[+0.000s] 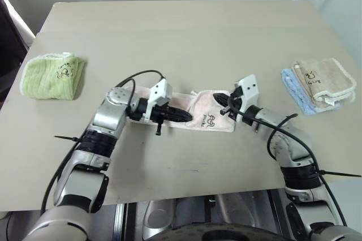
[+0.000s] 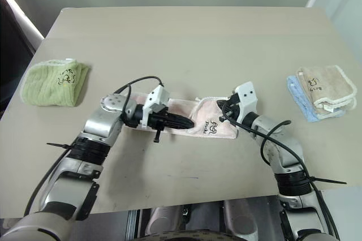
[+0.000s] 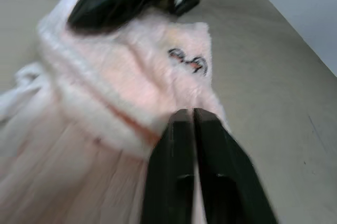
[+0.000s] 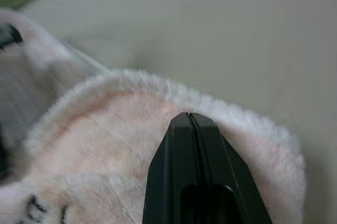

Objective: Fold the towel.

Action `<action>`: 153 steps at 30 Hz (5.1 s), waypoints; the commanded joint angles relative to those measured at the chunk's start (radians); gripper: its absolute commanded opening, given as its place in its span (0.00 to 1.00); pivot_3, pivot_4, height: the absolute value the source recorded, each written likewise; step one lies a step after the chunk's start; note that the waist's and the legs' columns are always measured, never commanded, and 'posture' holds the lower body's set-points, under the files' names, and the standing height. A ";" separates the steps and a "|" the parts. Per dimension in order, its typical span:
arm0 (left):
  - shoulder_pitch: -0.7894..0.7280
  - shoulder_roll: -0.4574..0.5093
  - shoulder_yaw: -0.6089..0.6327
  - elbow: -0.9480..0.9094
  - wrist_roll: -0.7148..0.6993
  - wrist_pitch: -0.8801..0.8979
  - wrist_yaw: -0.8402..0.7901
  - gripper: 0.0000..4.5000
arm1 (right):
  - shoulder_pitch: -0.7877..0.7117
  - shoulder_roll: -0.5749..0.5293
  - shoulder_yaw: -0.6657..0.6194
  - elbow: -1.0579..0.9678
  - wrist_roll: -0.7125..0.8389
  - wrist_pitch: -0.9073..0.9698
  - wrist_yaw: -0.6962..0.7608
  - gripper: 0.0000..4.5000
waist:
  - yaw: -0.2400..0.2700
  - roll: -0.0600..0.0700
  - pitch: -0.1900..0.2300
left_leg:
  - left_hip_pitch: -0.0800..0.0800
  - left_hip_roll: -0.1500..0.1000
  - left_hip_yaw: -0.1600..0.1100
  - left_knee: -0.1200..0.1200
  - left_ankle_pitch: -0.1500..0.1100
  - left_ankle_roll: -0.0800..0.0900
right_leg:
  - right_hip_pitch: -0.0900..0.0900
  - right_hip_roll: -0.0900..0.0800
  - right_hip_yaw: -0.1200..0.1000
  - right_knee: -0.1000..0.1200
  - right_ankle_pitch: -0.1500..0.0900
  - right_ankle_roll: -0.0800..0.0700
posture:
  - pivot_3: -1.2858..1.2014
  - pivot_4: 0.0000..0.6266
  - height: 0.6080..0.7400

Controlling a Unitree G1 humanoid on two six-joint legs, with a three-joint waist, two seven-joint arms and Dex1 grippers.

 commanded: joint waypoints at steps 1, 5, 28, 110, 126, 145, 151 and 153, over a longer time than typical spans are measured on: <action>-0.014 0.058 0.094 -0.072 -0.091 0.100 -0.011 0.37 | 0.009 -0.038 -0.064 -0.142 0.145 0.065 0.088 0.00 | 0.000 0.000 0.000 | 0.000 0.000 0.000 0.000 0.000 0.000 | 0.000 0.000 0.000 0.000 0.000 0.000 | 0.52 0.24 0.72; -0.012 0.121 0.183 -0.094 -0.166 0.196 0.004 0.68 | 0.012 -0.076 -0.113 -0.207 0.246 0.124 0.116 0.00 | 0.000 0.000 0.000 | 0.000 0.000 0.000 -0.001 0.000 -0.001 | 0.000 0.000 0.000 0.000 -0.001 -0.001 | 0.52 0.24 0.72; 0.296 0.367 0.730 -0.171 -0.546 0.973 0.480 1.00 | -0.081 -0.192 0.009 -0.182 0.232 0.098 0.258 0.99 | -0.014 -0.001 -0.001 | 0.005 0.001 0.000 -0.014 0.007 -0.010 | -0.004 0.002 0.000 0.001 -0.002 -0.009 | 0.52 0.24 0.72; -0.191 -0.018 0.582 -0.181 -0.699 1.314 0.775 0.01 | 0.069 -0.292 -0.213 -0.337 0.237 0.195 0.150 1.00 | 0.015 -0.012 0.004 | 0.019 0.000 -0.001 -0.016 0.012 -0.022 | 0.007 0.003 0.000 0.013 -0.012 -0.011 | 0.52 0.24 0.72; -0.260 -0.232 0.198 -0.096 -0.609 1.194 0.674 0.01 | 0.219 -0.326 -0.392 -0.463 0.295 0.239 0.022 1.00 | 0.024 -0.013 0.004 | 0.021 0.000 -0.001 -0.014 0.013 -0.019 | 0.012 0.003 0.001 0.013 -0.018 0.005 | 0.52 0.24 0.72; -0.258 -0.262 0.066 -0.040 -0.482 1.044 0.572 0.01 | 0.264 -0.339 -0.411 -0.501 0.335 0.240 -0.047 1.00 | 0.031 -0.013 0.004 | 0.020 -0.001 -0.001 -0.014 0.013 -0.017 | 0.014 0.003 0.001 0.010 -0.017 0.009 | 0.52 0.24 0.72; -0.263 -0.261 0.053 -0.027 -0.457 1.025 0.540 0.01 | 0.268 -0.345 -0.410 -0.503 0.346 0.235 -0.059 1.00 | 0.031 -0.014 0.004 | 0.020 -0.001 -0.001 -0.014 0.010 -0.012 | 0.014 0.002 0.002 0.009 -0.016 0.010 | 0.52 0.24 0.72; -0.263 -0.262 0.053 -0.026 -0.453 1.023 0.535 0.01 | 0.269 -0.347 -0.410 -0.503 0.349 0.235 -0.062 1.00 | 0.031 -0.014 0.004 | 0.020 -0.001 -0.001 -0.014 0.010 -0.012 | 0.014 0.002 0.002 0.009 -0.016 0.010 | 0.52 0.24 0.72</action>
